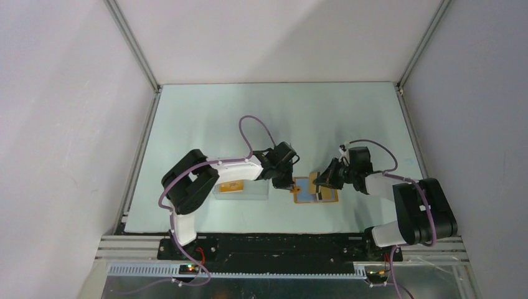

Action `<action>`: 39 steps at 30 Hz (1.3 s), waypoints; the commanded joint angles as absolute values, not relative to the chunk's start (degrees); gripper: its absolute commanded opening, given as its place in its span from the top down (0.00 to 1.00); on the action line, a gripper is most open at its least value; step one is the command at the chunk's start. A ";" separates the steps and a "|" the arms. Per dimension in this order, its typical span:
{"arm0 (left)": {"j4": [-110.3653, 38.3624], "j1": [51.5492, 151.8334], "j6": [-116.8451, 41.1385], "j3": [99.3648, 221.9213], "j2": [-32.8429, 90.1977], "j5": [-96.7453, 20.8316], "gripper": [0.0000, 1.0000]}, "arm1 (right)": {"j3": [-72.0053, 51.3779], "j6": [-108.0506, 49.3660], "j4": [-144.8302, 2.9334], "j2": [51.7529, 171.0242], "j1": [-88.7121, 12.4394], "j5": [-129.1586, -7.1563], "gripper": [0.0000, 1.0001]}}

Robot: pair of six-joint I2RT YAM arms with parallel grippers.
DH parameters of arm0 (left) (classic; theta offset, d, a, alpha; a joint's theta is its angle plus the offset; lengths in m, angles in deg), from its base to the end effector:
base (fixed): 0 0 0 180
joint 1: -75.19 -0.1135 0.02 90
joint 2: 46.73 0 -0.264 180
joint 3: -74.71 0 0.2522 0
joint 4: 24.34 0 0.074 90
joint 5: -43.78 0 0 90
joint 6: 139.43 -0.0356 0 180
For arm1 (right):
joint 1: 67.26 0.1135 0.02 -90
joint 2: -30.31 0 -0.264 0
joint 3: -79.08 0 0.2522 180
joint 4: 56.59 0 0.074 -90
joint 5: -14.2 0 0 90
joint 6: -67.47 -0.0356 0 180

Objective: Put the credit cards into the card holder
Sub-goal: Insert the credit card into the card holder.

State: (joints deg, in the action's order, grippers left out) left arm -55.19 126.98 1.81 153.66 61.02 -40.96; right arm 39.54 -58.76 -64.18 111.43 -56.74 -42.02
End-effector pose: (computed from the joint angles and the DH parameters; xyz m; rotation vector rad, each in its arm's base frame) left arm 0.2305 -0.2981 0.1490 0.0484 2.8041 -0.6755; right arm 0.2281 0.0625 0.1286 0.2818 2.5092 1.0698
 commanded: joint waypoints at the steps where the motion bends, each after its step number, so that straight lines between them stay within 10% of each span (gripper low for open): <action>1: -60.05 125.75 1.21 151.69 61.81 -43.95 1.00 | 40.70 -59.49 -62.10 112.44 -55.21 -41.14 1.00; 39: -60.05 124.76 1.28 151.58 62.86 -42.78 1.00 | 42.79 -60.95 -68.92 110.82 -58.13 -38.30 1.00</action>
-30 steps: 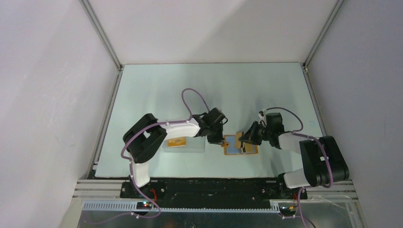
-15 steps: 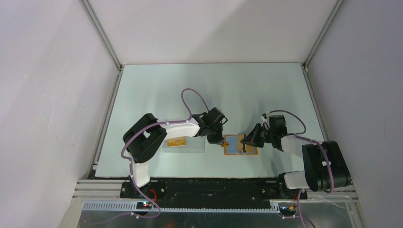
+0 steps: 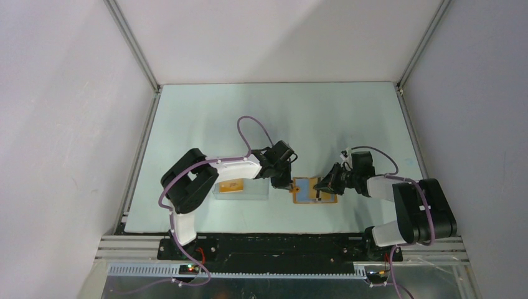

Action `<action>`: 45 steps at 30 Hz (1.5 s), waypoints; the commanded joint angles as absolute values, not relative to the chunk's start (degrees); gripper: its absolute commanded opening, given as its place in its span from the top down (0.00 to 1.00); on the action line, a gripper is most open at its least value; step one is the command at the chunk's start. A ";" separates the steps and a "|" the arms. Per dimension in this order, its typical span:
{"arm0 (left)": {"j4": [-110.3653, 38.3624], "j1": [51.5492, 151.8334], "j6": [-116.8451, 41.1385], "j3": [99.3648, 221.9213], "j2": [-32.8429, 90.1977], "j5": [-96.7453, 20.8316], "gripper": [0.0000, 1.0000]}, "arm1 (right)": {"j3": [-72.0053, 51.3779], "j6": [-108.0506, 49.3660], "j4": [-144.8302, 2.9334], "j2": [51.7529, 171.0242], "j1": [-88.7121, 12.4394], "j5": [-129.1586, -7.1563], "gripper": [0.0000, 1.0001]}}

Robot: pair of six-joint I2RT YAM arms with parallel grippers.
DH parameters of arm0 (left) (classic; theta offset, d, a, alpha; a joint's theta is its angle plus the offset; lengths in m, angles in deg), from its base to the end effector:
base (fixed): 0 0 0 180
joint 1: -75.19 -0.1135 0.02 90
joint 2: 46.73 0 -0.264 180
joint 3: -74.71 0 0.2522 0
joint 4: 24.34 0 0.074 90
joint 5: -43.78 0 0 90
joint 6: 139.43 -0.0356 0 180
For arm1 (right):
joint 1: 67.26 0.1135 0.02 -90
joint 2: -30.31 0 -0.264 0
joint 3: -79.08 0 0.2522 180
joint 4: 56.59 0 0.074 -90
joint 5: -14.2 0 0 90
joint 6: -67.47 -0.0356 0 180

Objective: Put the credit cards into the card holder
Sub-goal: Insert the credit card into the card holder.

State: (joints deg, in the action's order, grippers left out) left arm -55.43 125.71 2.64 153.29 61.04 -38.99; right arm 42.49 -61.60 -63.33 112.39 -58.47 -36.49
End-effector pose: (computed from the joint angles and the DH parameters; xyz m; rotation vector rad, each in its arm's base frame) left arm 0.2349 -0.2922 0.1470 0.0092 2.8314 -0.6980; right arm 0.2166 0.0563 0.1149 0.3668 2.5534 1.1913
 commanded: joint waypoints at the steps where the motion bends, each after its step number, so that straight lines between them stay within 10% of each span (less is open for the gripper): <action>1: -60.00 124.74 1.28 151.58 62.91 -42.79 1.00 | 42.76 -60.90 -69.33 110.49 -58.15 -38.42 1.00; 38: -60.05 124.61 0.99 151.93 63.44 -41.93 1.00 | 35.97 -56.46 -67.89 122.96 -55.38 -35.80 1.00; 45: -60.07 124.61 0.95 151.87 63.44 -41.88 1.00 | 35.77 -56.20 -73.22 118.34 -55.01 -38.75 0.63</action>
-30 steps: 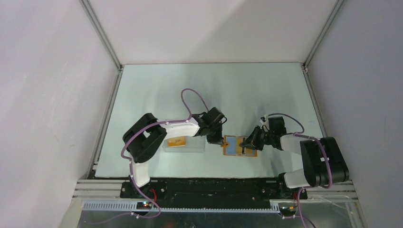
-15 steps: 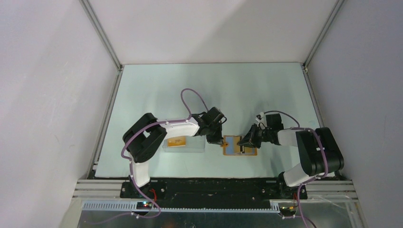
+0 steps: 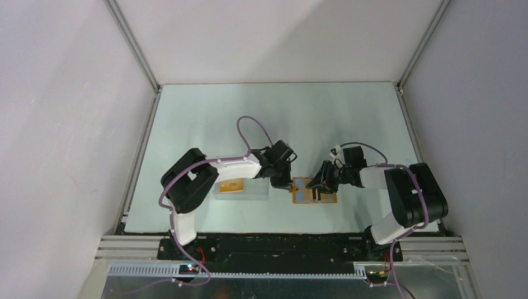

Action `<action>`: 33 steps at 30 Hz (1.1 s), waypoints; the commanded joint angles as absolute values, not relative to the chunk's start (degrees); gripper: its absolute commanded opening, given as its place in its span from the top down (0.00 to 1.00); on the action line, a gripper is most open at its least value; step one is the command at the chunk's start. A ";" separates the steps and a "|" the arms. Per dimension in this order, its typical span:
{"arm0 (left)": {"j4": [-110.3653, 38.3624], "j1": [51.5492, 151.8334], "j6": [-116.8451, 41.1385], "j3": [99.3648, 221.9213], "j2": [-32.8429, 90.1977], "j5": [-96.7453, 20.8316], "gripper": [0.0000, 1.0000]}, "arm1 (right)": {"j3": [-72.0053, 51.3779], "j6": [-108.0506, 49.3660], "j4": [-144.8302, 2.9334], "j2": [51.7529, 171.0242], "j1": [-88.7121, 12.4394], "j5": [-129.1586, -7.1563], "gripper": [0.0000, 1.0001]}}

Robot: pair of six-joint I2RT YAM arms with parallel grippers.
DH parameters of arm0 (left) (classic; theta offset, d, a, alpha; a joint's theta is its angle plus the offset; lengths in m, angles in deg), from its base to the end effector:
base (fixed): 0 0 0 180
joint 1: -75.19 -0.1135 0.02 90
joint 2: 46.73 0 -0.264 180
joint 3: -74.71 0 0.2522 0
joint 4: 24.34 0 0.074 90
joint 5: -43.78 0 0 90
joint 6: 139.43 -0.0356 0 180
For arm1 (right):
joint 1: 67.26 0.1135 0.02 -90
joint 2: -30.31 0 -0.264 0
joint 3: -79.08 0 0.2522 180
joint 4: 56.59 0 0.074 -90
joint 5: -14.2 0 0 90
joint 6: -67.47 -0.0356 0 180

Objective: Put the credit cards into the card holder
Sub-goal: Insert the credit card into the card holder.

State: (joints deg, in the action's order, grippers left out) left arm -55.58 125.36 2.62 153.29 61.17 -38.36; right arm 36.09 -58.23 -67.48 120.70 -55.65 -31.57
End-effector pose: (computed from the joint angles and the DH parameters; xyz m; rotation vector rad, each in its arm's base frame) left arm 0.2363 -0.2909 0.1461 0.0047 2.8403 -0.7032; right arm 0.2348 0.0736 0.1072 0.2544 2.6608 1.2909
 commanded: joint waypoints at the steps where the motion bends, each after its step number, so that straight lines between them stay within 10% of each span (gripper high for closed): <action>1: -60.07 124.60 0.96 151.87 63.46 -41.79 1.00 | 35.43 -55.93 -73.90 117.88 -54.95 -39.60 0.59; 33: -60.05 124.56 0.82 152.00 63.73 -41.51 1.00 | 21.38 -47.68 -98.58 116.24 -40.94 -66.45 0.19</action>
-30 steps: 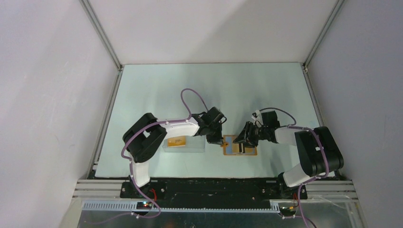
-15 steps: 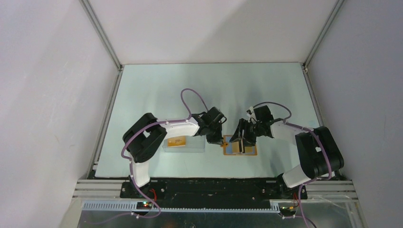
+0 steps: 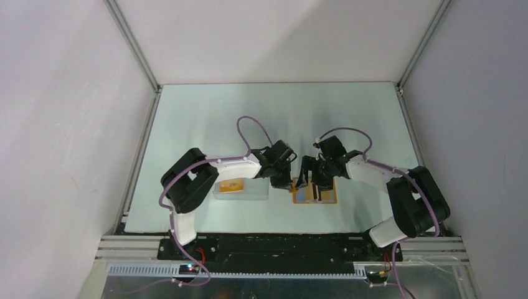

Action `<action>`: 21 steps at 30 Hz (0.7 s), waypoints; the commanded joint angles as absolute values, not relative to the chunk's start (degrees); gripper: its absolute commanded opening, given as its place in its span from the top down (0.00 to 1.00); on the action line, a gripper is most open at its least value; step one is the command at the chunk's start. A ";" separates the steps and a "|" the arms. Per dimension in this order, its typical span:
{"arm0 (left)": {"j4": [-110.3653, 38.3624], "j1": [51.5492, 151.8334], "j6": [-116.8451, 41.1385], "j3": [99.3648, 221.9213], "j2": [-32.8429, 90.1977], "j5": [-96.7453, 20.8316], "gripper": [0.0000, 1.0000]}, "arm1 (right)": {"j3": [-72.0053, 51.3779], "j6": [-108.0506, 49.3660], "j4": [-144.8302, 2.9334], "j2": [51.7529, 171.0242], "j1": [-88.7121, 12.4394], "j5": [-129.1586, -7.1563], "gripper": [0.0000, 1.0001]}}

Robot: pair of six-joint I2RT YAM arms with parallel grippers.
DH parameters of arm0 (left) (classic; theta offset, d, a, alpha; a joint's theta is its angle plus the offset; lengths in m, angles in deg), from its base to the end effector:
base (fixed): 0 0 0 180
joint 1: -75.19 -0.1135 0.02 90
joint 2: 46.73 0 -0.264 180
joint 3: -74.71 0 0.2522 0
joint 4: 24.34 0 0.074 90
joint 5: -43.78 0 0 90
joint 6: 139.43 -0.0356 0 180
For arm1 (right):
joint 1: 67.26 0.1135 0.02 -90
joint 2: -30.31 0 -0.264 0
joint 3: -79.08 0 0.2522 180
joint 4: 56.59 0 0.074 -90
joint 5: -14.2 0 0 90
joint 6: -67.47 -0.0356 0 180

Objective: Put the credit cards into the card holder
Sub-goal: Insert the credit card into the card holder.

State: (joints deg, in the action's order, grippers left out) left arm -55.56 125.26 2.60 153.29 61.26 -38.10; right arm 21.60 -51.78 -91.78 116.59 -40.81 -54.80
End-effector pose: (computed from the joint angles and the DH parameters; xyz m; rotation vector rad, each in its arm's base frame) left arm 0.2367 -0.2906 0.1455 0.0043 2.8434 -0.7063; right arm 0.2369 0.1321 0.1591 -0.0516 2.8134 0.7640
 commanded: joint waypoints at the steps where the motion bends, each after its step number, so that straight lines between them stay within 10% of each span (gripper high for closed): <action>1: -60.02 124.56 0.83 152.05 63.78 -41.46 1.00 | 21.09 -47.54 -99.10 116.03 -40.86 -66.96 0.18; 21: -60.02 124.55 0.71 152.17 64.17 -41.16 1.00 | 20.14 -47.04 -98.53 115.37 -39.62 -64.14 0.15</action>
State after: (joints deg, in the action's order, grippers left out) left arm -55.51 125.26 2.62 153.29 61.30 -38.03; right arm 20.68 -48.77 -96.70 113.62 -39.63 -62.63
